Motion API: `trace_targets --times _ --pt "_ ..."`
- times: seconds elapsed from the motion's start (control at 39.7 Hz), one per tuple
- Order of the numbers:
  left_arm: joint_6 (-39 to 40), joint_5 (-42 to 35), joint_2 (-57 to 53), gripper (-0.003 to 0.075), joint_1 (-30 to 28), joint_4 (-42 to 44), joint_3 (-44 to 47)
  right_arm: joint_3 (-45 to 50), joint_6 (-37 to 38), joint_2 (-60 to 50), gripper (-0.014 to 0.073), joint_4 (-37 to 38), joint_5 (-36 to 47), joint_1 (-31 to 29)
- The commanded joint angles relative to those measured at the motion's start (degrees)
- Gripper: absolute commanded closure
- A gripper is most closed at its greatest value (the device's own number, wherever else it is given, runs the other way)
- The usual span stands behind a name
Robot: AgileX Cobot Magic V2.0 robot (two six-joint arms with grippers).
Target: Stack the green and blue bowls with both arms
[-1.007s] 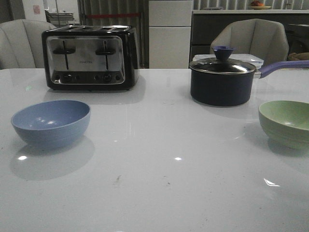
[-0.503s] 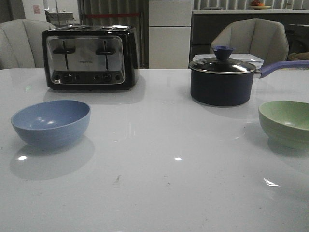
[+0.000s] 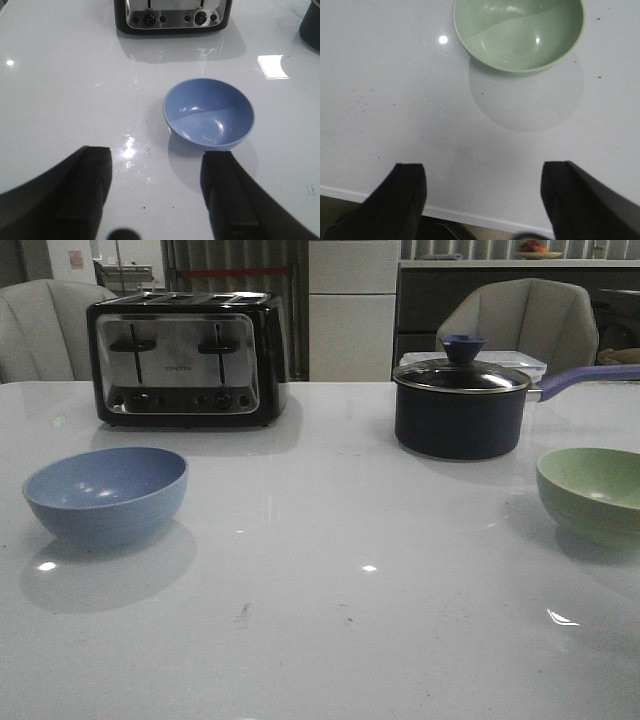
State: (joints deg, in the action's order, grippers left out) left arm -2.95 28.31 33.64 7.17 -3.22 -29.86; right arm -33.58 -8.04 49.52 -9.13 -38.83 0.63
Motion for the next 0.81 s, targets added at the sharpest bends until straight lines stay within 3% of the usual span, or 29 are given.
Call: trace_targets --times 0.0,0.38,0.78 --pt "0.22 -4.97 0.44 0.0231 -0.19 -0.23 -1.76 -4.84 0.0 3.93 -0.0001 0.08 2.38 -1.89" --pt "0.22 -4.97 0.44 0.0231 -0.19 -0.23 -1.76 -21.93 0.0 25.91 -0.0001 0.02 -5.42 -13.86" --pt "0.22 -4.97 0.44 0.0231 -0.19 -0.23 -1.76 -35.23 -0.11 46.56 -0.0001 -1.26 -5.67 -14.74"
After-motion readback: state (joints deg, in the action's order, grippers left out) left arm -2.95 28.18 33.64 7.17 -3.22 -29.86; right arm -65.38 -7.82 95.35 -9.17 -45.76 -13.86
